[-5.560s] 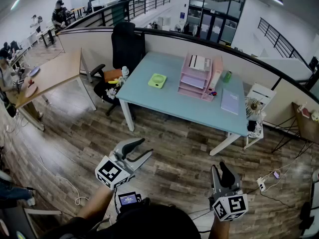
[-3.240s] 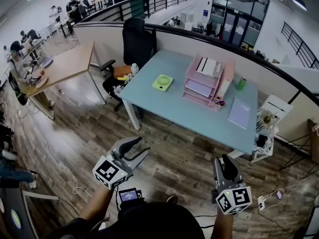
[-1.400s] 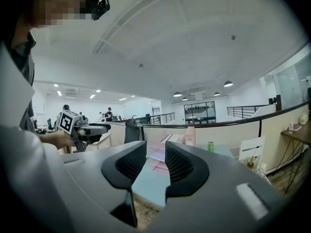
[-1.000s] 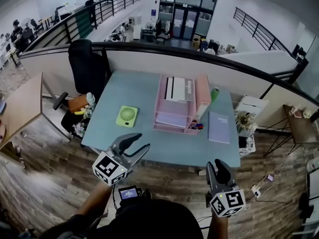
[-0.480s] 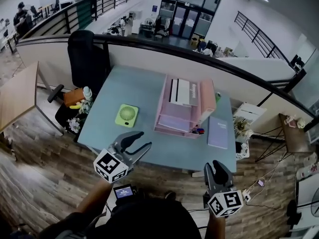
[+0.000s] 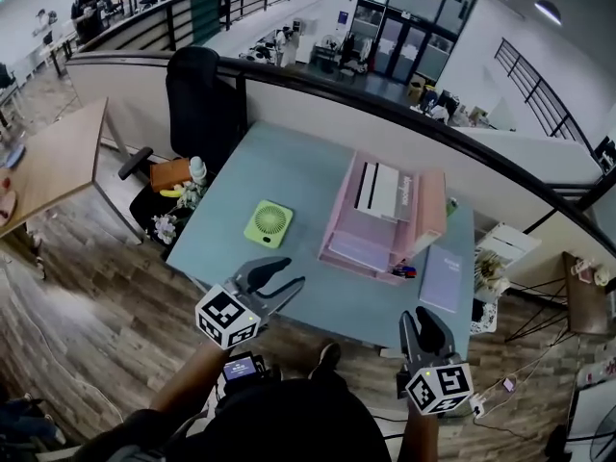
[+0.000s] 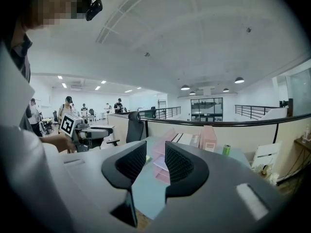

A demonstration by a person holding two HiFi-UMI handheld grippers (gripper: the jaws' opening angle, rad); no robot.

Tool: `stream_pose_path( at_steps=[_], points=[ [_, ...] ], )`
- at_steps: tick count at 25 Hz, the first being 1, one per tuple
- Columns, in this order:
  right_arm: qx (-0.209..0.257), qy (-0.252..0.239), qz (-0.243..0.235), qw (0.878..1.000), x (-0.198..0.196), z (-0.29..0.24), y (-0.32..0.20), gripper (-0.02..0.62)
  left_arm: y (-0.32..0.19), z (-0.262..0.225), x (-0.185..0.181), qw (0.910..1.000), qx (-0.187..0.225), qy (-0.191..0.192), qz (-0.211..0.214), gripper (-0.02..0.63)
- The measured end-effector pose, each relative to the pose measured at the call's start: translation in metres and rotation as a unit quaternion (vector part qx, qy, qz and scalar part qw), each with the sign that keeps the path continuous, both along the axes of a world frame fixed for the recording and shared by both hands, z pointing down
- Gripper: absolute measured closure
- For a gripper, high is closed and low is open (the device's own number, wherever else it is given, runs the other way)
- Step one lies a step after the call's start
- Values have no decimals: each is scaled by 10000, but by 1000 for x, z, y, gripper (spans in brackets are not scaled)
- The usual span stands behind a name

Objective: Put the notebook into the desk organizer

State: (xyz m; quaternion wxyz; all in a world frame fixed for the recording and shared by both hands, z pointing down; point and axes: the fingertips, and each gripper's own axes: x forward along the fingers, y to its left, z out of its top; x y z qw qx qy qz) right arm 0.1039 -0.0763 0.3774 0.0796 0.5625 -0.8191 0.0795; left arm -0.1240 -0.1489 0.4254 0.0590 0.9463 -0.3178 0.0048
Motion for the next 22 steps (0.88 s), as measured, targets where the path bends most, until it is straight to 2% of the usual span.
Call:
stream_pose_path(
  at_steps=[6,10,16,22],
  points=[
    [-242,-166,-281,9992,8,21,-40,482,-26,27,14,9989,-375,-159,-216,374],
    [-468,-306,-346,9978,20,43,-65,482,-47,55,27,9963,-753,-112,-403,374],
    [-827,-664,-253,9940,37,84,-102,482,-82,95,44,9889,-1323,51,-680,374],
    [-1324,-1107,-2,9850,55,130,-125,482,-104,129,62,9809,-1746,73,-848,374]
  ],
)
